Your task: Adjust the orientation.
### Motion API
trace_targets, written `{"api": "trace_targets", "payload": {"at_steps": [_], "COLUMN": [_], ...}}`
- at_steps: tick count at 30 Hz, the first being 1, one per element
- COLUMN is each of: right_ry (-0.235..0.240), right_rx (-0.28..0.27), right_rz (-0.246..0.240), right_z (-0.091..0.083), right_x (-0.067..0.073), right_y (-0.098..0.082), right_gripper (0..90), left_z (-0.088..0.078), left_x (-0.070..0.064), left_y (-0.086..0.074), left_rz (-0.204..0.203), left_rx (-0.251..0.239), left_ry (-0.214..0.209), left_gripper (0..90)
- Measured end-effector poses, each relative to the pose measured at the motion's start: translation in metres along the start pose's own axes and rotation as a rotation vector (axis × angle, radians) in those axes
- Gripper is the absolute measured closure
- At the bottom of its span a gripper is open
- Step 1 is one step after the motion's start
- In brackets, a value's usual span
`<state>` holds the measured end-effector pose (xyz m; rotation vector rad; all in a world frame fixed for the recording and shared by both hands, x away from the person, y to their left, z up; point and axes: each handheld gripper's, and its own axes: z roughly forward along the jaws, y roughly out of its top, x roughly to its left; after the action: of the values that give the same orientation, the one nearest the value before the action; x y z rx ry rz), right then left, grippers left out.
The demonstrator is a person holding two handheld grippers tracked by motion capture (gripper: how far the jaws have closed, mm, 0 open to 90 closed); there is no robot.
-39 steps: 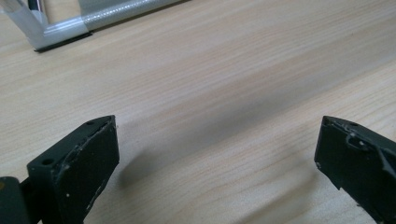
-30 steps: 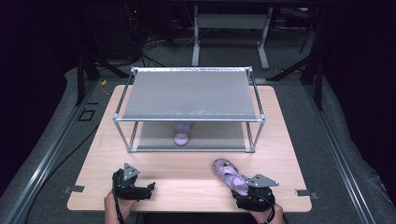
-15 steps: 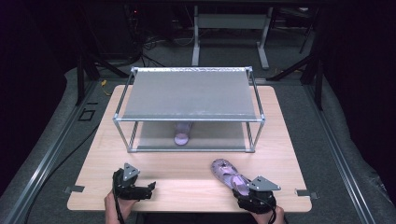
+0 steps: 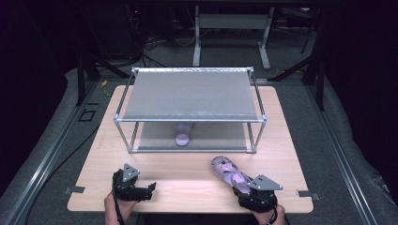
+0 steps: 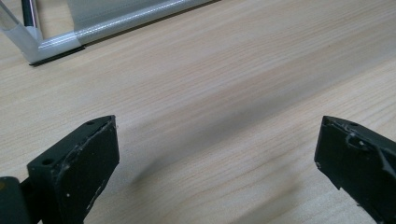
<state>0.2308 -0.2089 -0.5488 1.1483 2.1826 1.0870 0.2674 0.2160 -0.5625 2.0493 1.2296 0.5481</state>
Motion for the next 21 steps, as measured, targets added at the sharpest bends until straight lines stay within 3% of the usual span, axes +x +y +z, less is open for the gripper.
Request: {"api": "trace_targets", "payload": {"at_steps": [21], "right_ry": [-0.019], "right_rx": [-0.047], "right_rz": [0.015], "right_z": [0.007], "right_x": [-0.008], "right_y": [0.018], "right_gripper": [37.9], "left_z": [-0.002], "left_x": [-0.001], "left_y": [0.003], "left_rz": [0.009], "left_rx": [-0.007], "left_ry": [-0.004], "left_gripper": [0.0]}}
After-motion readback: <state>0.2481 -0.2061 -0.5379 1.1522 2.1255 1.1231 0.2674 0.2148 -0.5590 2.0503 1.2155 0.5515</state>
